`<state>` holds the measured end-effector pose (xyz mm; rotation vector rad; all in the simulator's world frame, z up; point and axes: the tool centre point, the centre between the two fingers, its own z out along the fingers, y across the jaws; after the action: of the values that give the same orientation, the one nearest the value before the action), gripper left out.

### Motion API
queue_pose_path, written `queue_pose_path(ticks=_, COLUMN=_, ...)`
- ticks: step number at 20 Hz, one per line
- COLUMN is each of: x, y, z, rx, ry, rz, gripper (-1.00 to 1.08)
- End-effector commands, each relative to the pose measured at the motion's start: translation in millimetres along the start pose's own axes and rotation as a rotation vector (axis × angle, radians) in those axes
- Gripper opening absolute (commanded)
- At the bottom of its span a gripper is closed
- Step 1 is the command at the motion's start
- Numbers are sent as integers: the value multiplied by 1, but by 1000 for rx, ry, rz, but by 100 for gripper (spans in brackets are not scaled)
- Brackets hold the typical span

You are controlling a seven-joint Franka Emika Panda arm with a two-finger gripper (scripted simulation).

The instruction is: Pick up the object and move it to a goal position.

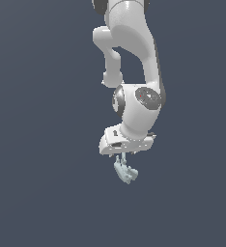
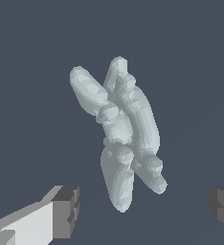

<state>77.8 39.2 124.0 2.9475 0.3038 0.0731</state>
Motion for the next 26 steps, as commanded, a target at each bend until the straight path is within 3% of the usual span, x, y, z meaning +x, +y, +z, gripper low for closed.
queue_pose_path(ticks=1, x=1, y=0, z=1, rx=-5, ry=0, rz=-3, gripper=108)
queue_pose_path(ticks=14, x=1, y=0, z=32, rx=-5, ry=0, rz=-3, gripper=108)
queue_pose_path(ticks=15, x=1, y=0, z=32, rx=-5, ry=0, rz=-3, gripper=-100)
queue_pose_path(ticks=26, x=1, y=0, z=31, rx=-5, ry=0, rz=-3, gripper=-100)
